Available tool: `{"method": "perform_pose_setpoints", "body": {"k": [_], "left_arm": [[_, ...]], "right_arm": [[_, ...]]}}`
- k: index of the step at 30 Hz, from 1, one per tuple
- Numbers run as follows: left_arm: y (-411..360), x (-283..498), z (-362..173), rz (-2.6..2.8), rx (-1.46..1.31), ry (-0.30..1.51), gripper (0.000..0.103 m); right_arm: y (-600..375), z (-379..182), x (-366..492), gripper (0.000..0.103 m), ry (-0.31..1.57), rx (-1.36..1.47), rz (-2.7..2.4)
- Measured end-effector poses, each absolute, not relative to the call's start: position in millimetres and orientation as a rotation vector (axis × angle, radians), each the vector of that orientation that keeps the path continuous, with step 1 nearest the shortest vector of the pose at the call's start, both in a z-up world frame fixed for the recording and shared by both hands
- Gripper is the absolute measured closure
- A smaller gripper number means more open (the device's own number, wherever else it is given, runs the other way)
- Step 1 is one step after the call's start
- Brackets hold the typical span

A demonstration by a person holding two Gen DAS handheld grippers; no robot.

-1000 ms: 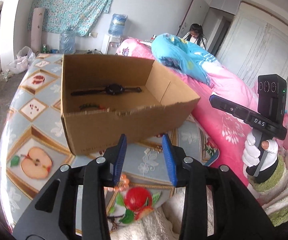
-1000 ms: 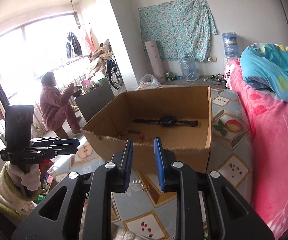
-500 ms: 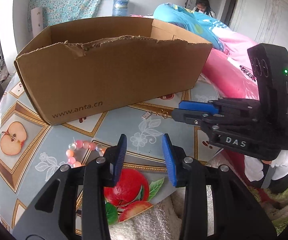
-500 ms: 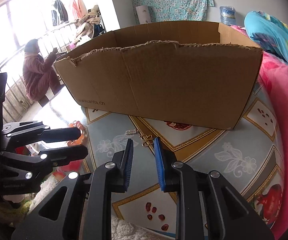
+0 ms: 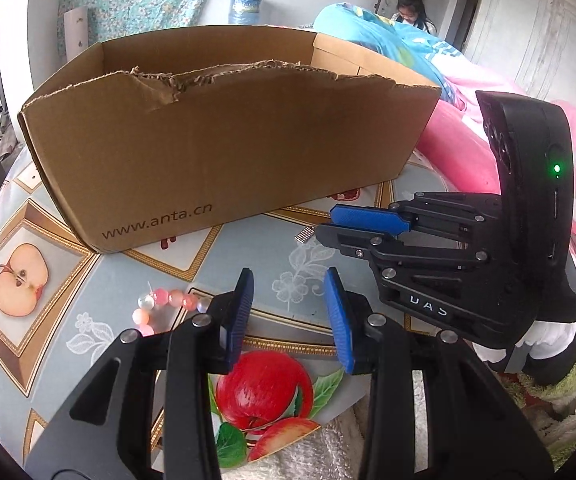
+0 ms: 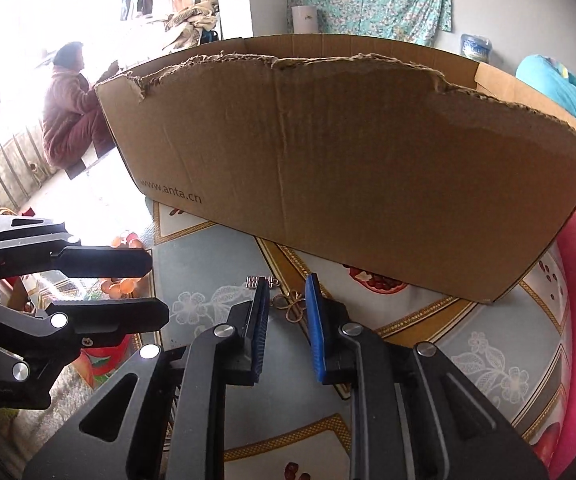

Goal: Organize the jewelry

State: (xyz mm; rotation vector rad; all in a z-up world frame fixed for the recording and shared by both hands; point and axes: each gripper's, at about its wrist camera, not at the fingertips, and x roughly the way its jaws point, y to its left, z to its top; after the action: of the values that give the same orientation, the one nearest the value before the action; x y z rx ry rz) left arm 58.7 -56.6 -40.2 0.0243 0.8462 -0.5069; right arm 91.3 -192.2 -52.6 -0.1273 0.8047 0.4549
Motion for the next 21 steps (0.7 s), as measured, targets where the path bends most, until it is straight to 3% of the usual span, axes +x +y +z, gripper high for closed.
{"method": "perform_pose_setpoints", "body": {"k": [13, 21], "left_arm": [[-79.5, 70.9, -45.0, -0.524, 0.083, 0.822, 0.069], [-105.5, 88.7, -51.1, -0.511, 0.203, 0.815, 0.086]], "right_arm": [[-227.8, -54.2, 78.0, 0.093, 0.845, -0.022, 0.421], [-258.3, -55.9, 73.8, 0.092, 0.824, 0.141, 0.443]]}}
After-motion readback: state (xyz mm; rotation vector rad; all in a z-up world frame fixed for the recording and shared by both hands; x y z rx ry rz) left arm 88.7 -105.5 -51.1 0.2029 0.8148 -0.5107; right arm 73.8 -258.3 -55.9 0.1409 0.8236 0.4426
